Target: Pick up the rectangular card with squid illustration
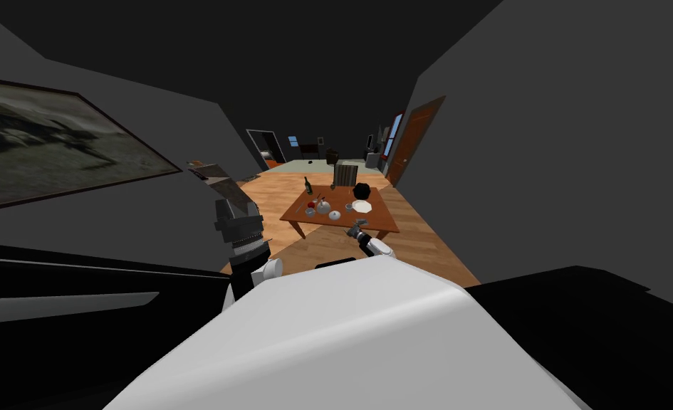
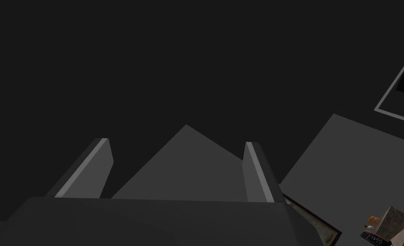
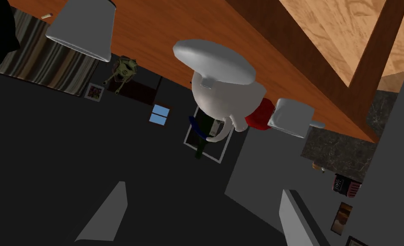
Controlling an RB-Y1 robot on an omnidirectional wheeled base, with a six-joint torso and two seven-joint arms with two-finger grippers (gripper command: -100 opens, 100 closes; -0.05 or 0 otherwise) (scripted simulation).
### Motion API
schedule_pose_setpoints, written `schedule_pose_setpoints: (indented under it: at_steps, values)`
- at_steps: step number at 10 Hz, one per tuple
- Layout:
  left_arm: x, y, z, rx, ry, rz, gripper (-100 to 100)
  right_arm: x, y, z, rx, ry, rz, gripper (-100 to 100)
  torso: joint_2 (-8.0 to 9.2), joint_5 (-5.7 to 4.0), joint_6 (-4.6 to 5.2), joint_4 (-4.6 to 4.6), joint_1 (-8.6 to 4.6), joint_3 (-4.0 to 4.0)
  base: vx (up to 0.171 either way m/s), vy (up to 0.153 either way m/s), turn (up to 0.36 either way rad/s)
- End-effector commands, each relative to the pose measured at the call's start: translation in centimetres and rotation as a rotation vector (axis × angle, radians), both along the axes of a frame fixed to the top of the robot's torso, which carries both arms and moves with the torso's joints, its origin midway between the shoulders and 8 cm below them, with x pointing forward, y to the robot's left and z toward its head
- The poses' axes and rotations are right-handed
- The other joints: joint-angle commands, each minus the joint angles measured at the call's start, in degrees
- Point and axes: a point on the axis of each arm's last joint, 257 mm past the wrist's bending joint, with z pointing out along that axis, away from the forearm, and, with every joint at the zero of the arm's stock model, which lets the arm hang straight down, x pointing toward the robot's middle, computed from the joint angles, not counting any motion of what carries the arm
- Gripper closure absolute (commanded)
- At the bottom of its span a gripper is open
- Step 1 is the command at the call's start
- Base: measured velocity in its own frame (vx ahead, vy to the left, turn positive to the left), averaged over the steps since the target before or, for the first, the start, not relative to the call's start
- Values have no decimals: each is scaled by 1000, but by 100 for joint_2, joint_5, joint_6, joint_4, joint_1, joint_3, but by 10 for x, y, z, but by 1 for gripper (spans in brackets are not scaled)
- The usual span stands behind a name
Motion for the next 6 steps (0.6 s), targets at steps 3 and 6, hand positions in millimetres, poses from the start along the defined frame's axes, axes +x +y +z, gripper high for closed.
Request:
schedule_pose_setpoints:
  at_steps: [3, 6]
  values:
    - [0, 0, 0, 0, 0, 0, 0, -10, -10, -39, -201, 20, 54, -100, -2, -1, 0, 0, -2, -1, 58, -56, 14]
    - [0, 0, 0, 0, 0, 0, 0, -18, -20, -65, -347, 30, 104, -100, -5, 1, 0, -1, 6, -3, 66, -43, 10]
